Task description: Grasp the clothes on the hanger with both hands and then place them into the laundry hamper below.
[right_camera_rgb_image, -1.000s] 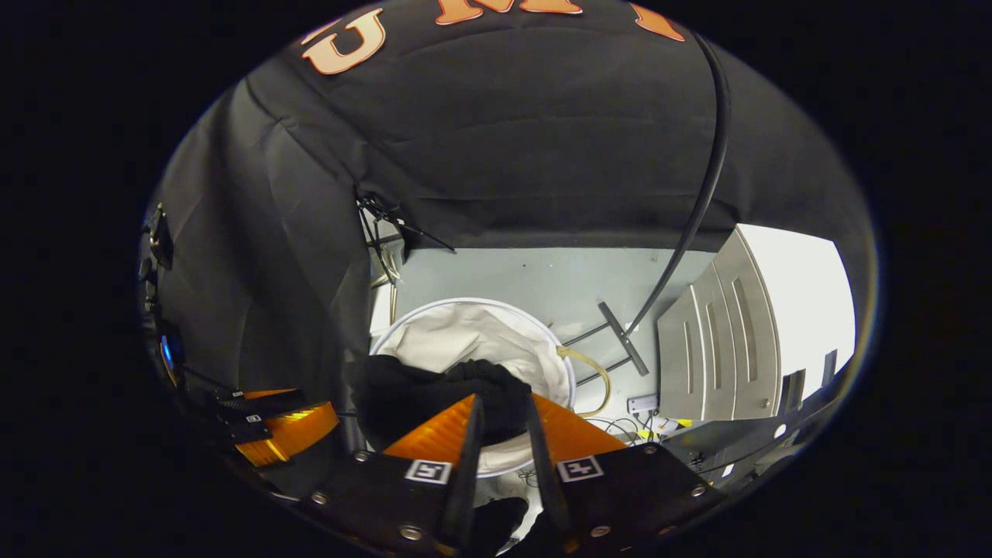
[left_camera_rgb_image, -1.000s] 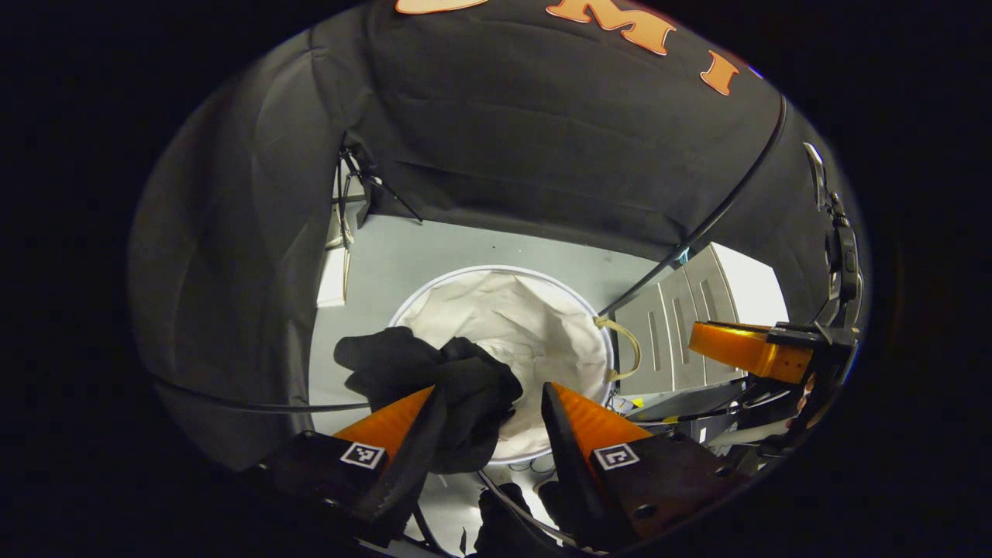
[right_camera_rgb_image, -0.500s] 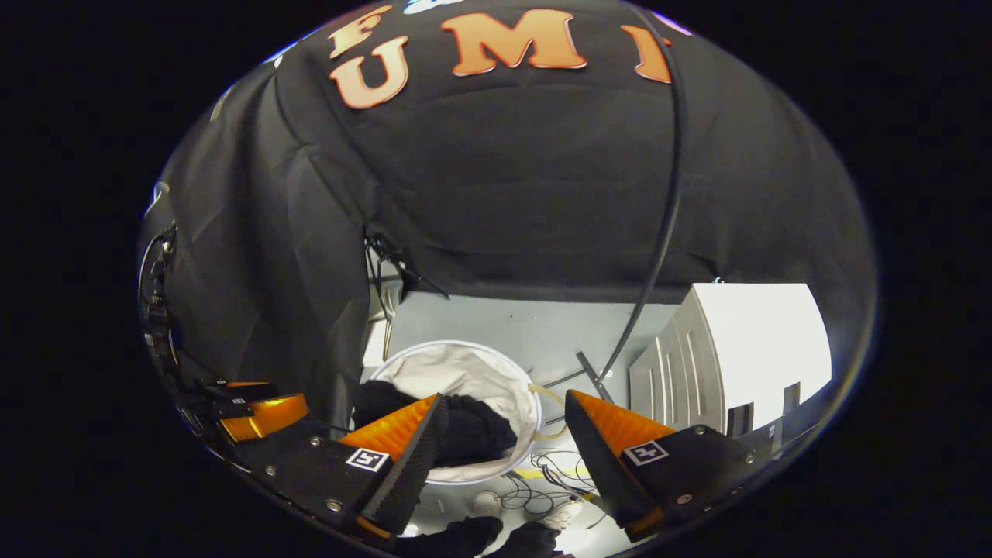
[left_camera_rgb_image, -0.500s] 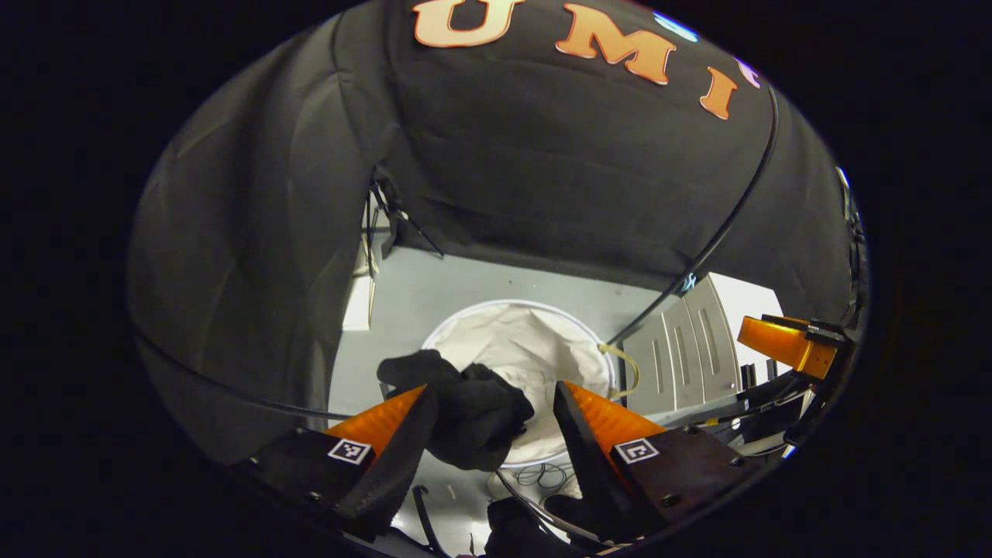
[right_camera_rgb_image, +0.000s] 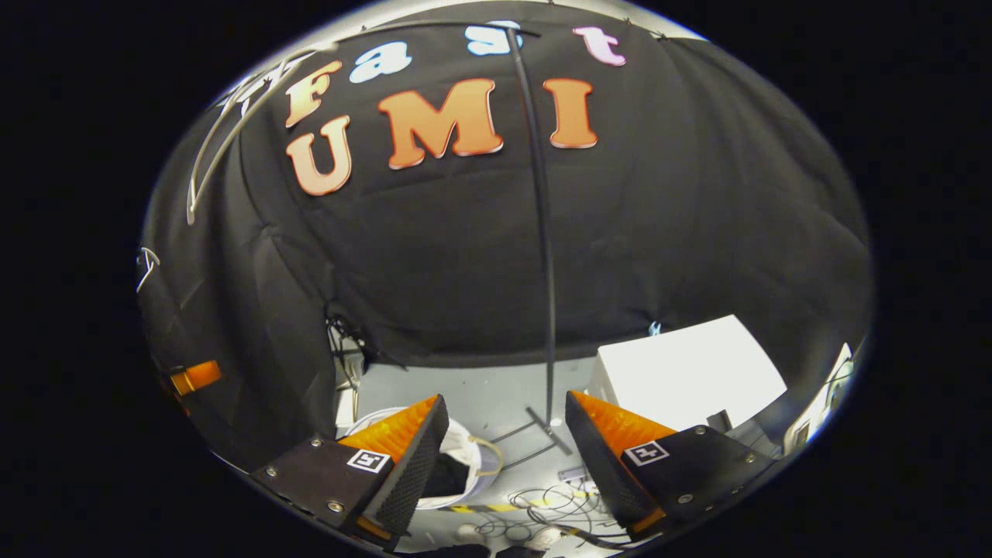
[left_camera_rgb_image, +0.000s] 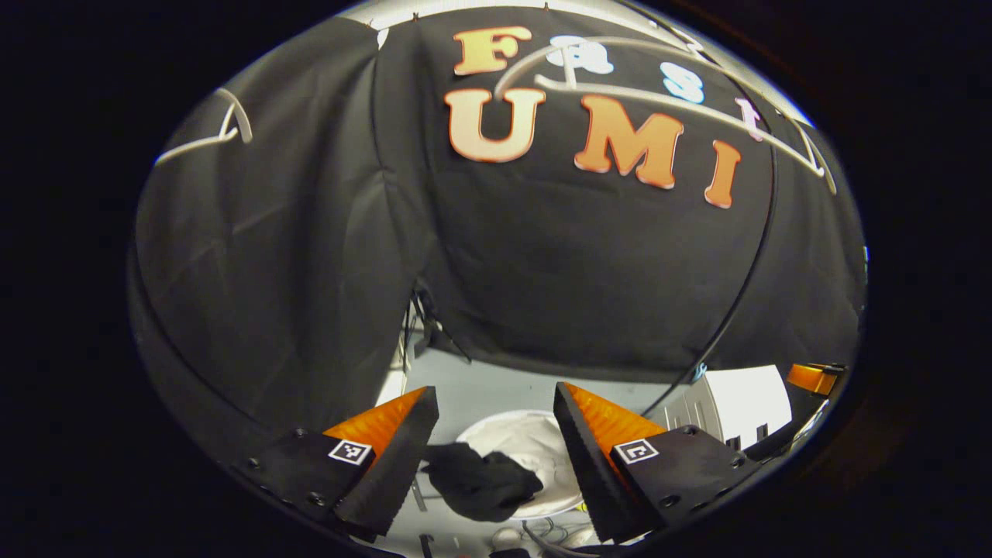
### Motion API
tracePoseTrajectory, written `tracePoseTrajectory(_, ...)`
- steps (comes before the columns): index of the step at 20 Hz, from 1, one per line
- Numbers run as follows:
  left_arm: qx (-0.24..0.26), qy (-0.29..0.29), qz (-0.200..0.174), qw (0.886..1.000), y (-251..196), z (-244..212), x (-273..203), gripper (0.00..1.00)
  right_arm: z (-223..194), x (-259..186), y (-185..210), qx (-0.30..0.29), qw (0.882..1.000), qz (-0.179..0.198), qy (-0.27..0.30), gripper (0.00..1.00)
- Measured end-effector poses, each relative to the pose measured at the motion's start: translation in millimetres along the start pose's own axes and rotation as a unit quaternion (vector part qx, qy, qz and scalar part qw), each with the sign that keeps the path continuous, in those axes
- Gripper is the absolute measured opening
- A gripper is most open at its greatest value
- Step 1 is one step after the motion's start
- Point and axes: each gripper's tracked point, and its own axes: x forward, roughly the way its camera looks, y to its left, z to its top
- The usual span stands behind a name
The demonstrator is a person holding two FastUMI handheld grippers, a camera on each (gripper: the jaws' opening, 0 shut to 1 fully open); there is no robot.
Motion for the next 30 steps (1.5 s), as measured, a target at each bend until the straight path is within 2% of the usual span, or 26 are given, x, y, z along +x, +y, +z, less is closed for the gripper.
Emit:
tracePoseTrajectory(4,0.014,-0.081,0.003,0.997,-13.4,74.2,-34.6,0.98,63.6,-45.9,-37.4,-0.010,0.998,-0.017,-0.064,0.94)
tracePoseTrajectory(7,0.019,-0.142,0.008,0.990,-28.6,121.2,-62.6,0.97,101.3,-75.5,-54.9,-0.018,0.994,-0.020,-0.109,0.94)
tracePoseTrajectory(8,0.025,-0.159,0.013,0.987,-30.9,134.3,-73.3,1.00,112.3,-87.8,-60.9,-0.019,0.992,-0.021,-0.121,0.94)
tracePoseTrajectory(12,0.030,-0.219,0.010,0.975,-52.0,177.9,-118.1,0.94,147.4,-125.3,-82.9,-0.022,0.986,-0.022,-0.164,0.94)
tracePoseTrajectory(15,0.013,-0.239,0.013,0.971,-59.6,189.6,-135.9,0.94,174.7,-149.9,-86.8,-0.027,0.981,-0.015,-0.192,0.94)
tracePoseTrajectory(16,0.008,-0.244,0.019,0.970,-62.1,191.1,-142.2,0.94,181.5,-156.4,-87.6,-0.029,0.979,-0.013,-0.200,1.00)
tracePoseTrajectory(21,-0.001,-0.266,0.053,0.962,-61.1,197.6,-169.3,0.94,191.4,-177.8,-103.4,-0.035,0.973,-0.009,-0.227,1.00)
tracePoseTrajectory(22,-0.004,-0.268,0.058,0.962,-61.5,196.1,-173.0,0.94,190.9,-178.9,-104.8,-0.037,0.973,-0.008,-0.228,0.84)
tracePoseTrajectory(23,-0.008,-0.271,0.061,0.961,-62.5,196.4,-177.3,0.94,189.9,-181.2,-107.2,-0.038,0.973,-0.007,-0.229,1.00)
tracePoseTrajectory(30,-0.021,-0.286,0.079,0.955,-56.3,196.1,-211.9,0.93,190.3,-192.7,-112.4,-0.039,0.972,0.005,-0.232,1.00)
